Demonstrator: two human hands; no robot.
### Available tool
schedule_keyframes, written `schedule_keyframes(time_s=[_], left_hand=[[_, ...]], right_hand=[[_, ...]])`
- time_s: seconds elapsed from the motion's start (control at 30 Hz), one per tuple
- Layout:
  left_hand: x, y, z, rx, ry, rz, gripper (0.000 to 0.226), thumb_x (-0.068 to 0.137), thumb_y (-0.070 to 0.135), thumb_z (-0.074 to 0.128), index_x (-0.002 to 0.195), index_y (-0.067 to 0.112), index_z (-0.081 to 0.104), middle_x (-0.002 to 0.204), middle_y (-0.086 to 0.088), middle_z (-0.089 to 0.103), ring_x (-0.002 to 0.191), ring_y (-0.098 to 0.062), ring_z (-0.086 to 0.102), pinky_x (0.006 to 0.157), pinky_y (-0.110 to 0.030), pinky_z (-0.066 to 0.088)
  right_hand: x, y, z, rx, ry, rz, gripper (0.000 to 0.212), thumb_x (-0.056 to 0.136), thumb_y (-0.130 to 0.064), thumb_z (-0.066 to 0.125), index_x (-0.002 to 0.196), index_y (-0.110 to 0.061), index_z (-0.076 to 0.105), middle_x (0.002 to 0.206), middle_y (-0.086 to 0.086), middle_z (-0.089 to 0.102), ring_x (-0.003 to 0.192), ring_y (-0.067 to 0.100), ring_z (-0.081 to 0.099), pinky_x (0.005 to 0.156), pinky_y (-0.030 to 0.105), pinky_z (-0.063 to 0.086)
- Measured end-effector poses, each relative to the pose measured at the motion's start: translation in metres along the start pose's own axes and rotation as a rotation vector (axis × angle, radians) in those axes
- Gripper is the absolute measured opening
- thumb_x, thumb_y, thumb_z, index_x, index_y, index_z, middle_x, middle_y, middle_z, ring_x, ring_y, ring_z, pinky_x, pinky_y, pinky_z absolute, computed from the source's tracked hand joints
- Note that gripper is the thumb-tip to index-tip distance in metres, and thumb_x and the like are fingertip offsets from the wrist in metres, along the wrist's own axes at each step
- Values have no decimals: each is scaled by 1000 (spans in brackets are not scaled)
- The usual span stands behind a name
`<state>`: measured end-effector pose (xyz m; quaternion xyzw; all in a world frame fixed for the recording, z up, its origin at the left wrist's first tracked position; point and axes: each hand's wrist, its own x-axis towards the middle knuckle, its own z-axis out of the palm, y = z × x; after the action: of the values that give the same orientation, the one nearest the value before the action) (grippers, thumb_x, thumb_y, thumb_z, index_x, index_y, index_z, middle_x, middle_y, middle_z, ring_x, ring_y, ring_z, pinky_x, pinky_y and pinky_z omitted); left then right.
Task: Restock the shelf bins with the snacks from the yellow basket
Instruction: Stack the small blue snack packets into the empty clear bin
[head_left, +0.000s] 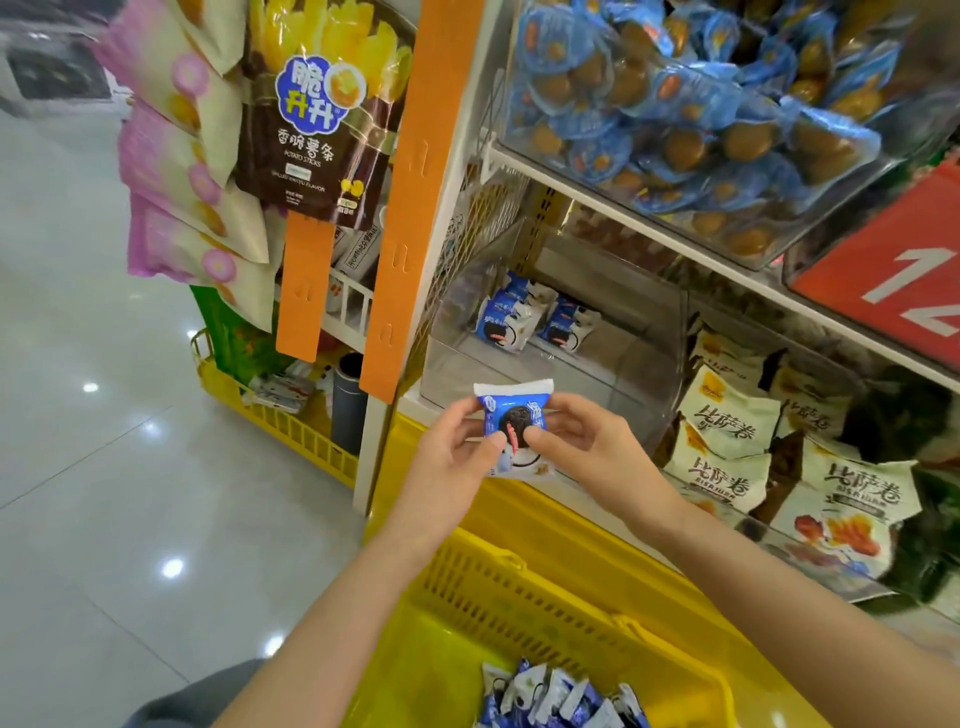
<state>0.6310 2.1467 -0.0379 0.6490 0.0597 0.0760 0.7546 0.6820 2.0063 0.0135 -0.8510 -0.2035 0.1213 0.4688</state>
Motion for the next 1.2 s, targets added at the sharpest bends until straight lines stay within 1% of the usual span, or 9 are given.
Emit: schedule_keyframes(time_s=[0.1,0.2,0.27,0.33,0.5,0.6,0.73,0.9,1.2], left_hand=[[8,0,7,63,73,50,32,91,16,55,121,25,49,108,10,62,89,11,59,67,-4,45],[32,7,0,270,81,183,32,93,20,52,124,27,47,111,13,58,97,8,55,77,-4,43],[53,11,-8,459,82,297,37,95,21,48,131,25,43,123,11,52,112,2,47,92,-12,37],[72,12,-15,706,33,384,38,96,25,45,133,23,42,129,7,50,119,-6,43,96,-20,32],[96,-4,-23,1151,-56,539,39,97,36,26,115,21,57,113,4,59,108,-11,47,102,-28,22],[97,-9,-26,1164,-74,593,47,95,37,18,109,21,60,105,5,62,104,-12,50,102,-28,21],[102,-11,-31,1145,-83,650,44,96,34,24,104,18,64,100,2,64,98,-15,55,98,-28,23],[104,-17,-32,1093,-33,720,35,96,26,34,95,16,67,89,1,67,87,-18,59,91,-30,31],[104,-22,-32,1108,-56,685,33,96,24,33,101,18,65,94,3,65,94,-18,57,97,-30,29]], right_hand=[[7,-1,-3,81,9,-22,26,85,-18,64,104,-34,57,99,-10,68,89,-2,64,72,9,50],[31,-3,-17,122,134,-14,22,86,-21,64,106,-29,59,101,-8,69,91,2,65,70,10,50],[60,0,-32,2,313,12,26,86,-23,65,111,-21,59,105,-6,66,91,5,63,70,12,50],[90,5,-47,-193,432,50,34,86,-23,66,118,-13,58,106,-1,64,89,7,60,72,12,45],[159,40,-65,-554,361,190,44,88,-18,64,127,-2,52,126,16,58,113,26,57,92,31,44],[192,63,-67,-760,266,248,45,89,-18,62,129,-1,48,130,20,53,118,32,51,96,36,40],[225,82,-61,-835,197,267,40,89,-14,60,125,1,49,126,23,53,114,35,51,94,39,41],[243,96,-60,-795,244,223,35,90,-9,59,124,-3,52,126,21,53,113,34,52,98,41,43],[226,83,-58,-1040,249,173,40,92,-24,57,127,-7,52,129,20,50,117,35,49,98,43,43]])
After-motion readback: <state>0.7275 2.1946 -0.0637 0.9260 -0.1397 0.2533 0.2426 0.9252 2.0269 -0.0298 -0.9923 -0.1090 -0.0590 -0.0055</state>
